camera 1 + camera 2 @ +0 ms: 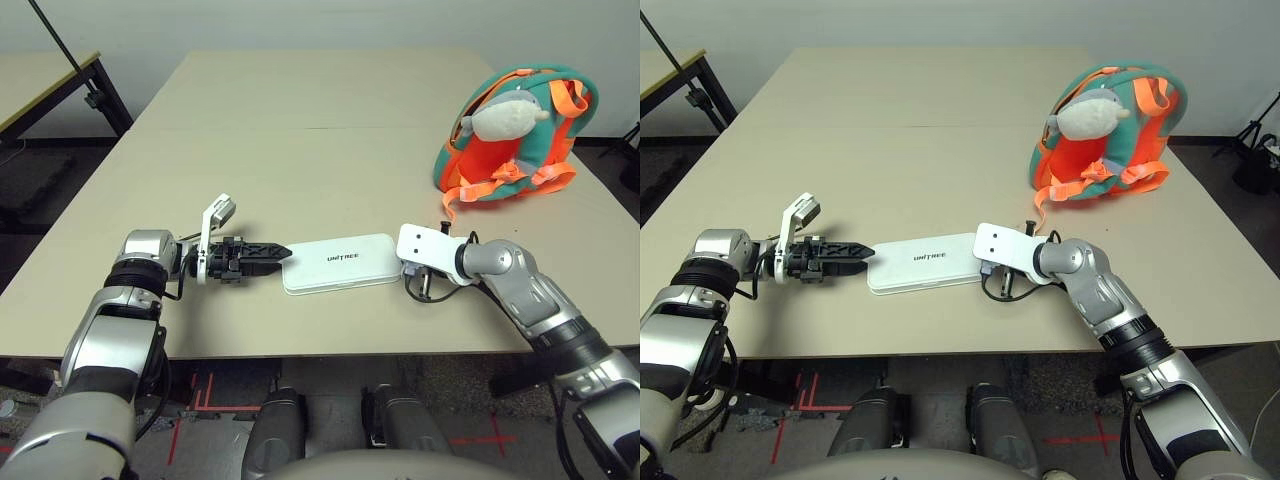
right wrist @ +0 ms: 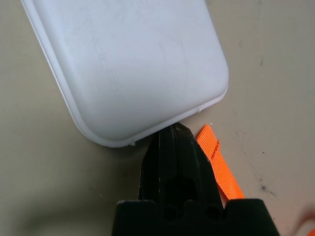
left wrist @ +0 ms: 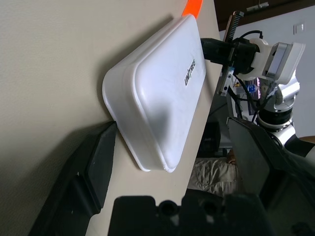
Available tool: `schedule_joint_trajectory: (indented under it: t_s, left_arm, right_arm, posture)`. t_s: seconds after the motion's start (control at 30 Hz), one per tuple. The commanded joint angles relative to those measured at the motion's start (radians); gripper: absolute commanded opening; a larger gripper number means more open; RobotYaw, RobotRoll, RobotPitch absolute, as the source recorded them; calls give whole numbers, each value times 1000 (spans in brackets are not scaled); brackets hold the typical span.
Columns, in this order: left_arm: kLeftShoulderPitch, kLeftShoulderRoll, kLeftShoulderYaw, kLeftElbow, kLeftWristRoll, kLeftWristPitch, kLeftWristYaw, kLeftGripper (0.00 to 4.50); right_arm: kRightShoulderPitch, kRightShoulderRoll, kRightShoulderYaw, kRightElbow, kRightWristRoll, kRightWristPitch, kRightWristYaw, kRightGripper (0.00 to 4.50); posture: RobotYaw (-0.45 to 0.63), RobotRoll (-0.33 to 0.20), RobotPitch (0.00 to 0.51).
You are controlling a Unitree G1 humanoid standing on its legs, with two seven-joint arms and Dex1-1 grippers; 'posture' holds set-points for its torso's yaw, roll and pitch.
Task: Put the pencil case into the backpack and zip it.
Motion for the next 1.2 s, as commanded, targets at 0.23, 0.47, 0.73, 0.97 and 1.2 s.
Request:
schedule_joint_trajectory:
  t_s: [0.23,0.47,0.73,0.97,1.2]
  left_arm:
    - [12,1,-13,-1,21,19,11,4500]
    - [16,1,-15,-19,19,39,11,4500]
    - [21,14,-28,-30,27,50,0,4500]
    - [19,20,-27,-32,30,46,-5,4500]
    - [19,18,-34,-39,30,38,-16,4111]
  right_arm:
    - [-47,82,138,-72,-8,120,108,34]
    - [-67,107,158,-70,-20,152,131,34]
    - [-69,83,143,-55,-26,146,135,34]
    - [-66,67,138,-69,-19,149,153,34]
    - [-49,62,131,-75,-16,145,148,0]
  posture:
    - [96,0,44]
    - [95,0,51]
    - [99,0,54]
    - [96,0,56]
    - [94,0,58]
